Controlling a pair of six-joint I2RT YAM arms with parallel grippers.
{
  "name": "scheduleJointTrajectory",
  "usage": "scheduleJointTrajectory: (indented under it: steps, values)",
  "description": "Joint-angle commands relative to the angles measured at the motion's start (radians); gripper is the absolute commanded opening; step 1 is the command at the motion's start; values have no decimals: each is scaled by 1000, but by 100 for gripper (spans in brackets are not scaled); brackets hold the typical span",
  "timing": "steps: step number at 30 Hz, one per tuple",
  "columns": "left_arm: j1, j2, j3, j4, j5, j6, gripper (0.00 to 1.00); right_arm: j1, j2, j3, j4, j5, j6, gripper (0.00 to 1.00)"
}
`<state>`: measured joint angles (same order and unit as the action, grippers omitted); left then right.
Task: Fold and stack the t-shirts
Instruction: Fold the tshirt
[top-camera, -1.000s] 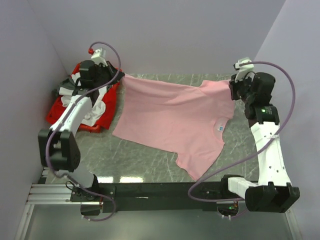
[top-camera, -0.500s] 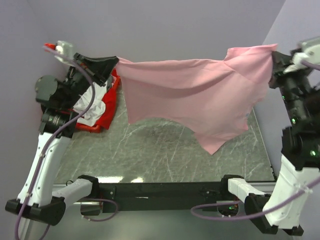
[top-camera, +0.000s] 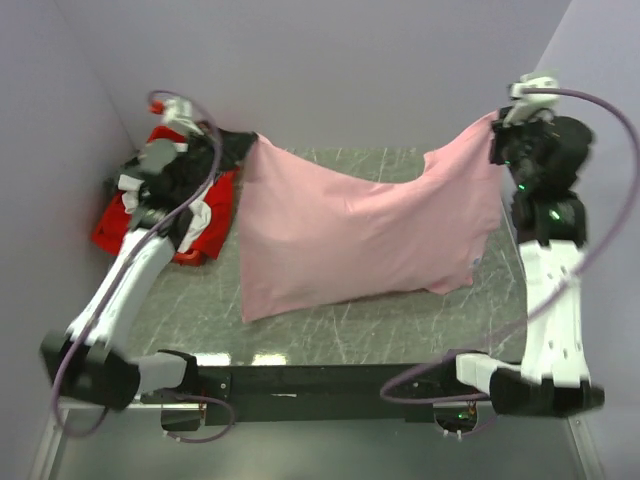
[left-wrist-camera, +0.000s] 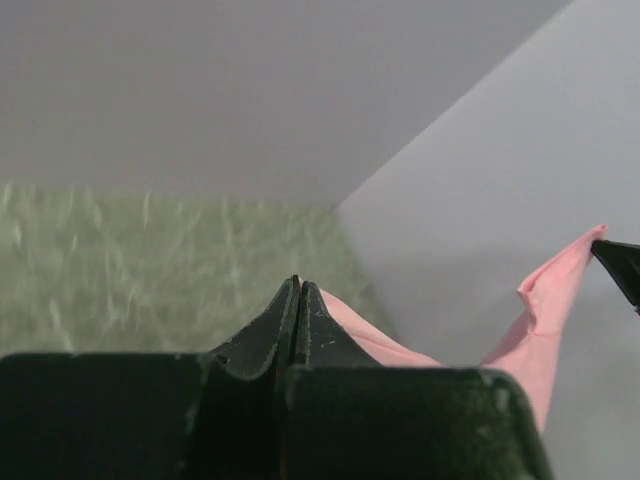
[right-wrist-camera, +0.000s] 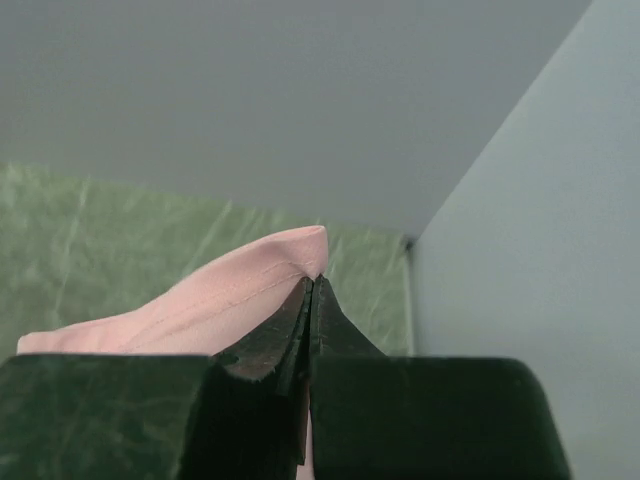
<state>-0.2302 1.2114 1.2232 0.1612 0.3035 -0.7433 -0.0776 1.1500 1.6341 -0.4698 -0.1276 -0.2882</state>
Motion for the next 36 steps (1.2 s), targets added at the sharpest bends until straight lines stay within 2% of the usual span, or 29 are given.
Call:
scheduleJointTrajectory:
  steps: [1, 5, 6, 11, 17, 20, 24, 27, 28, 30, 31, 36]
  values:
    - [8, 198, -123, 41, 40, -102, 0, -5, 102, -161, 143, -3, 38, 0]
    - [8, 463, -113, 92, 43, -113, 0, 18, 240, -285, 255, -14, 38, 0]
    - [9, 575, -67, 78, 30, -110, 0, 22, 313, -307, 299, -12, 40, 0]
    - [12, 914, 193, 26, -62, -87, 0, 55, 612, -196, 320, 6, 23, 0]
    - [22, 1138, 479, -87, -121, -53, 0, 70, 850, 14, 267, 40, 12, 0]
    - [32, 1194, 556, -130, -113, -39, 0, 70, 905, 73, 246, 42, 17, 0]
    - [42, 1197, 565, -144, -104, -13, 1, 70, 925, 90, 250, 34, 18, 0]
    - [42, 1179, 579, -184, -115, 39, 25, 70, 926, 89, 250, 23, 18, 0]
    - [40, 1171, 584, -192, -122, 59, 43, 70, 924, 86, 252, 20, 20, 0]
    - [38, 1139, 604, -224, -162, 123, 60, 70, 912, 76, 253, 11, 20, 0]
    - [34, 1125, 628, -238, -173, 146, 65, 70, 903, 69, 255, 10, 20, 0]
    - [28, 1134, 732, -382, -245, 281, 66, 68, 884, 53, 261, -1, 24, 0]
